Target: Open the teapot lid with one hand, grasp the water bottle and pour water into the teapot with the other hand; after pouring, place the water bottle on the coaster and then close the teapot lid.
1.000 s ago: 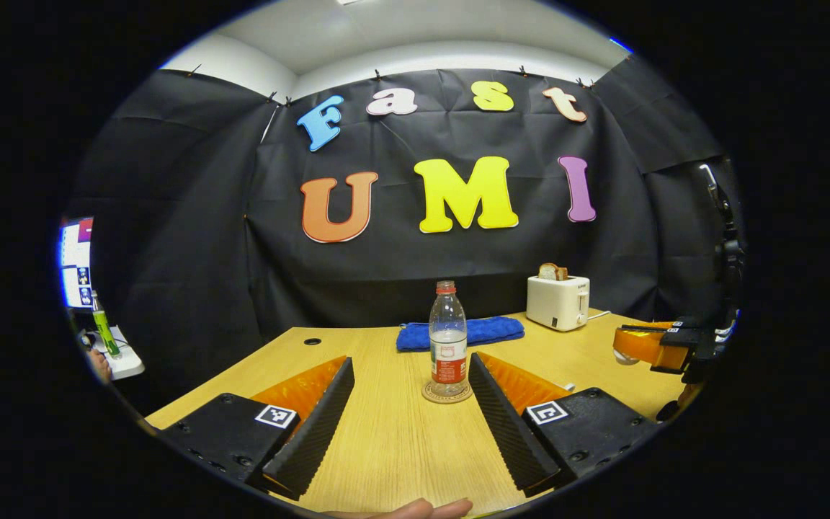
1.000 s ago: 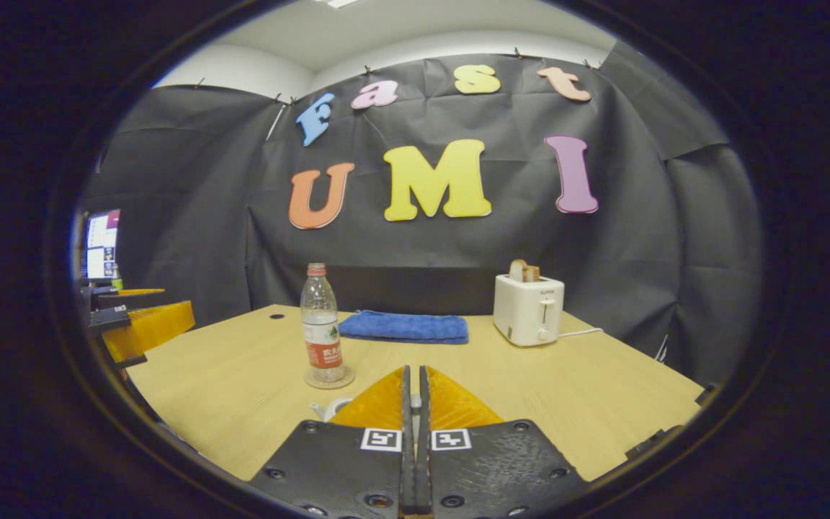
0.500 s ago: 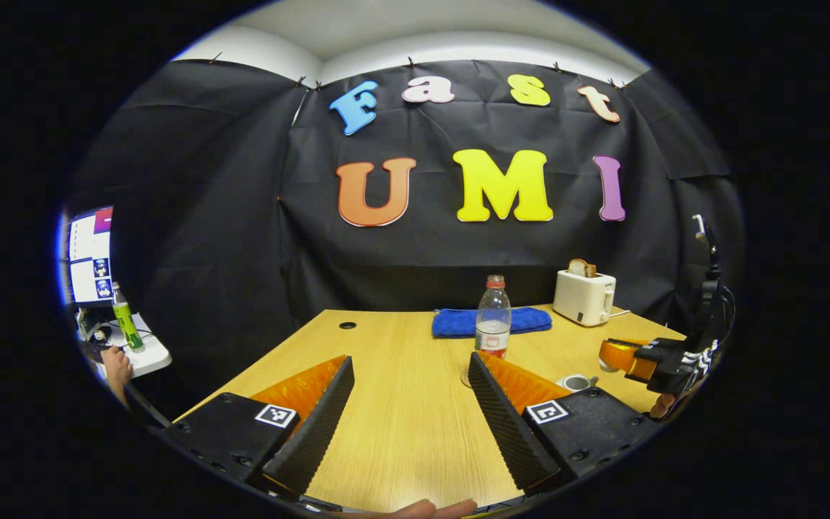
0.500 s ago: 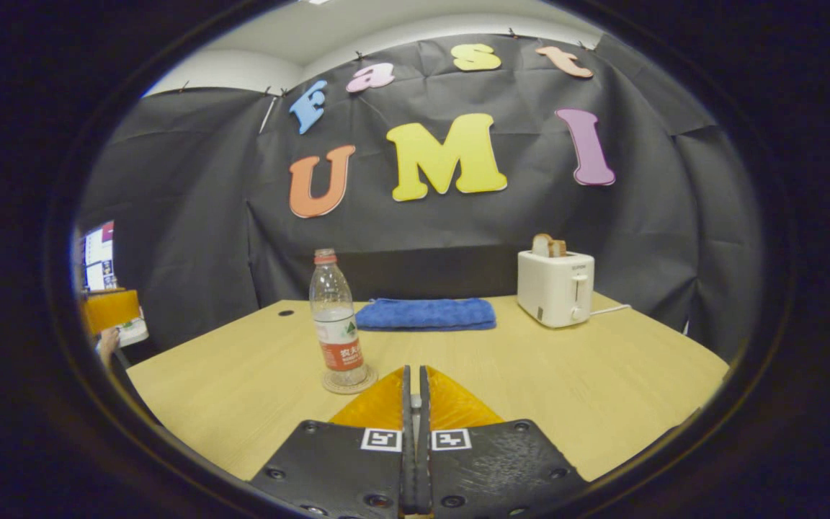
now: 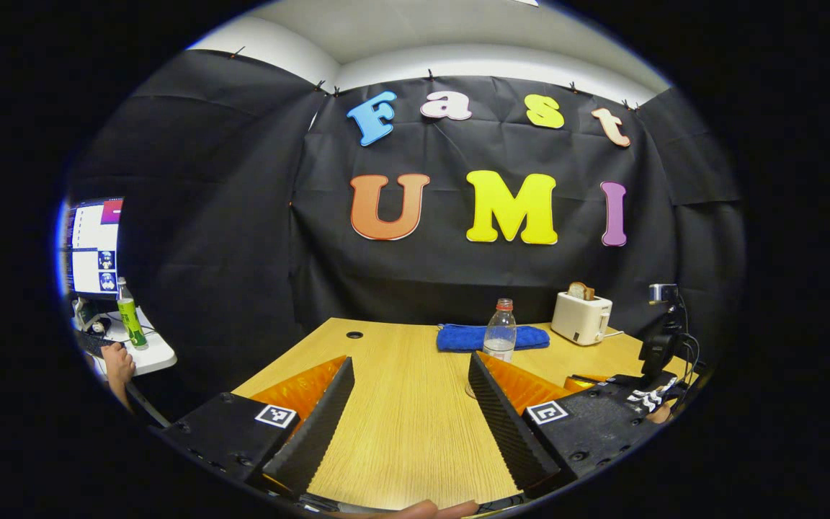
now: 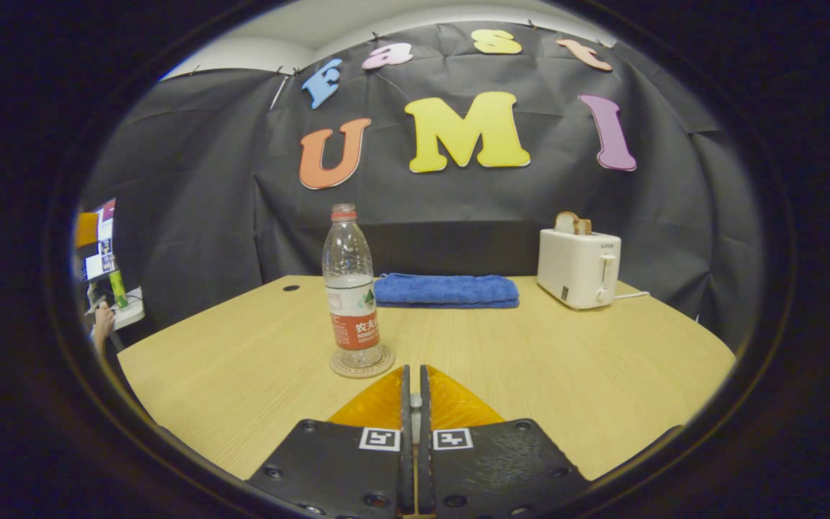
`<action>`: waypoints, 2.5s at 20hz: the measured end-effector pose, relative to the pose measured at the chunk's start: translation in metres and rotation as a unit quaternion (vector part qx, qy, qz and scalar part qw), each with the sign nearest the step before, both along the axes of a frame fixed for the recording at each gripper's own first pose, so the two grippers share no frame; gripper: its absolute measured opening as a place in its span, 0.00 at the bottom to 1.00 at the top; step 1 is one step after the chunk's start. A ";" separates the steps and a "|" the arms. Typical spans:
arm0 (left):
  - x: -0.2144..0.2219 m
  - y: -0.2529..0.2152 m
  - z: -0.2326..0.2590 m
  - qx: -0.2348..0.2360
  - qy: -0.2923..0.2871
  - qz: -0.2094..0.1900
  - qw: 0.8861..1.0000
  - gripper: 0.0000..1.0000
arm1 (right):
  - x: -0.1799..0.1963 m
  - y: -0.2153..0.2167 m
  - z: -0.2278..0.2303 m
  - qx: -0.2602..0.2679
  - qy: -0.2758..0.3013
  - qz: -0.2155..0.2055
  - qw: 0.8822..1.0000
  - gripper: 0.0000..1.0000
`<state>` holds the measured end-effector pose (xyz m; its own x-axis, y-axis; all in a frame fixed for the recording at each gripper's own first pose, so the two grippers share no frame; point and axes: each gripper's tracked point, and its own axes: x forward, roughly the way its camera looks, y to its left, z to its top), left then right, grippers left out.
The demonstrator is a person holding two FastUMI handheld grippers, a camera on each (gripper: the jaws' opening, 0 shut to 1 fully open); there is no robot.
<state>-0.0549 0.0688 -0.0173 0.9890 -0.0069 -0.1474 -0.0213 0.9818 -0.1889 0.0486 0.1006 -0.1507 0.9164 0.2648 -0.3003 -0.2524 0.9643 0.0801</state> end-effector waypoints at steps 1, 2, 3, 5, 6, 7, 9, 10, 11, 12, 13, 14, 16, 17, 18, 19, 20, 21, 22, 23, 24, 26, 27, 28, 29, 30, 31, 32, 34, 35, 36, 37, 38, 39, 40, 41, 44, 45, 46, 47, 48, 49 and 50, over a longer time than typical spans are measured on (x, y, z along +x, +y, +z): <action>-0.001 -0.004 0.002 -0.002 -0.003 -0.006 1.000 1.00 | 0.003 0.000 0.001 -0.001 0.001 -0.004 1.000 0.02; -0.001 -0.007 0.004 -0.002 -0.005 -0.012 1.000 1.00 | 0.005 -0.002 0.000 -0.003 0.001 -0.006 1.000 0.02; -0.001 -0.010 0.005 0.000 -0.007 -0.016 1.000 1.00 | 0.007 -0.003 -0.001 -0.005 0.001 -0.009 1.000 0.02; -0.001 -0.014 0.003 0.005 -0.006 -0.023 1.000 1.00 | 0.008 -0.002 -0.001 -0.001 0.003 -0.008 1.000 0.02; -0.001 -0.014 0.003 0.006 -0.005 -0.024 1.000 1.00 | 0.007 -0.001 -0.002 -0.002 0.003 -0.008 1.000 0.02; -0.001 -0.014 0.002 0.006 -0.003 -0.024 1.000 1.00 | 0.008 0.000 -0.002 -0.004 0.003 -0.008 1.000 0.02; -0.001 -0.016 -0.002 0.006 0.001 -0.027 1.000 1.00 | 0.008 0.001 -0.002 -0.009 0.002 -0.005 1.000 0.02; 0.000 -0.017 -0.004 0.007 0.004 -0.028 1.000 1.00 | 0.007 0.001 -0.003 -0.012 0.000 -0.004 1.000 0.02; 0.000 -0.017 -0.004 0.010 0.005 -0.029 1.000 1.00 | 0.006 0.002 -0.004 -0.013 0.001 -0.002 1.000 0.02; 0.001 -0.017 -0.005 0.012 0.005 -0.028 1.000 1.00 | 0.008 0.002 -0.006 -0.014 0.002 -0.002 1.000 0.02; 0.001 -0.017 -0.006 0.012 0.007 -0.028 1.000 1.00 | 0.008 0.001 -0.007 -0.014 0.003 -0.003 1.000 0.05; 0.002 -0.018 -0.006 0.011 0.008 -0.030 0.999 1.00 | 0.006 -0.001 -0.007 -0.013 0.005 -0.003 1.000 0.05; 0.003 -0.019 -0.009 0.010 0.011 -0.031 0.999 1.00 | 0.004 -0.001 -0.006 -0.010 0.003 -0.002 1.000 0.06; 0.004 -0.020 -0.010 0.009 0.013 -0.032 0.999 1.00 | 0.003 -0.001 -0.006 -0.012 0.004 -0.001 1.000 0.08; 0.003 -0.019 -0.011 0.009 0.015 -0.031 0.999 1.00 | 0.001 -0.001 -0.004 -0.013 0.002 0.000 1.000 0.08; 0.003 -0.019 -0.010 0.009 0.015 -0.030 0.999 1.00 | -0.001 -0.001 -0.002 -0.014 0.000 0.002 1.000 0.10; 0.003 -0.020 -0.011 0.010 0.015 -0.031 0.999 1.00 | -0.005 0.000 0.002 -0.014 -0.003 0.006 1.000 0.11; 0.003 -0.021 -0.010 0.012 0.014 -0.032 0.999 1.00 | -0.009 0.001 0.006 -0.014 -0.008 0.011 1.000 0.15; 0.004 -0.022 -0.010 0.014 0.013 -0.032 0.999 1.00 | -0.014 0.001 0.011 -0.018 -0.013 0.014 1.000 0.19; 0.004 -0.022 -0.010 0.017 0.012 -0.031 0.999 1.00 | -0.019 0.001 0.016 -0.022 -0.018 0.018 0.999 0.32; 0.005 -0.023 -0.010 0.018 0.012 -0.031 0.999 1.00 | -0.024 -0.001 0.022 -0.025 -0.025 0.020 0.999 0.37; 0.006 -0.026 -0.011 0.020 0.013 -0.031 0.999 1.00 | -0.034 -0.005 0.034 -0.026 -0.036 0.017 0.999 0.47; 0.006 -0.027 -0.012 0.022 0.014 -0.031 0.999 1.00 | -0.039 -0.008 0.040 -0.026 -0.039 0.013 0.999 0.55; 0.006 -0.029 -0.013 0.024 0.014 -0.031 0.999 1.00 | -0.044 -0.012 0.047 -0.024 -0.043 0.009 0.999 0.58; 0.006 -0.031 -0.013 0.026 0.014 -0.031 0.999 1.00 | -0.049 -0.016 0.055 -0.020 -0.048 0.004 0.999 0.64; 0.007 -0.034 -0.014 0.028 0.014 -0.031 0.999 1.00 | -0.054 -0.021 0.063 -0.013 -0.053 -0.001 0.998 0.67; 0.007 -0.037 -0.014 0.027 0.015 -0.033 0.999 1.00 | -0.058 -0.028 0.071 -0.007 -0.057 -0.009 0.998 0.72; 0.006 -0.043 -0.015 0.023 0.017 -0.038 0.999 1.00 | -0.062 -0.035 0.079 0.001 -0.060 -0.017 0.998 0.74; 0.004 -0.051 -0.011 0.016 0.014 -0.045 0.999 1.00 | -0.071 -0.054 0.100 0.005 -0.075 -0.037 0.997 0.83; 0.003 -0.053 -0.009 0.015 0.011 -0.046 0.999 1.00 | -0.076 -0.064 0.112 0.005 -0.087 -0.046 0.995 0.88; 0.004 -0.055 -0.008 0.016 0.008 -0.046 0.999 1.00 | -0.080 -0.074 0.121 0.006 -0.097 -0.054 0.994 0.93; 0.005 -0.057 -0.008 0.018 0.006 -0.047 0.999 1.00 | -0.085 -0.083 0.129 0.007 -0.104 -0.060 0.993 0.93; 0.006 -0.058 -0.009 0.020 0.006 -0.046 0.999 1.00 | -0.091 -0.090 0.133 0.010 -0.107 -0.061 0.992 0.93; 0.006 -0.059 -0.013 0.022 0.010 -0.046 0.999 1.00 | -0.097 -0.096 0.136 0.015 -0.107 -0.063 0.992 0.92; 0.007 -0.061 -0.015 0.024 0.013 -0.047 0.999 1.00 | -0.101 -0.105 0.138 0.018 -0.106 -0.067 0.992 0.92; 0.008 -0.062 -0.018 0.027 0.017 -0.046 0.998 1.00 | -0.105 -0.115 0.138 0.019 -0.104 -0.074 0.992 0.92; 0.002 -0.061 -0.021 0.035 0.022 -0.039 0.998 1.00 | -0.118 -0.136 0.134 0.020 -0.107 -0.091 0.990 0.94; 0.001 -0.062 -0.022 0.033 0.022 -0.038 0.998 1.00 | -0.120 -0.143 0.132 0.018 -0.106 -0.095 0.990 0.94; 0.001 -0.063 -0.022 0.031 0.022 -0.038 0.999 1.00 | -0.121 -0.148 0.128 0.017 -0.102 -0.097 0.990 0.92; 0.001 -0.065 -0.023 0.033 0.021 -0.041 0.998 1.00 | -0.123 -0.152 0.124 0.014 -0.099 -0.096 0.990 0.94; 0.001 -0.064 -0.024 0.035 0.020 -0.037 0.998 1.00 | -0.124 -0.156 0.121 0.012 -0.097 -0.095 0.991 0.94; 0.002 -0.062 -0.026 0.037 0.023 -0.031 0.999 1.00 | -0.125 -0.159 0.117 0.010 -0.094 -0.095 0.991 0.92; 0.002 -0.064 -0.028 0.038 0.024 -0.030 0.999 1.00 | -0.126 -0.161 0.112 0.008 -0.093 -0.091 0.991 0.92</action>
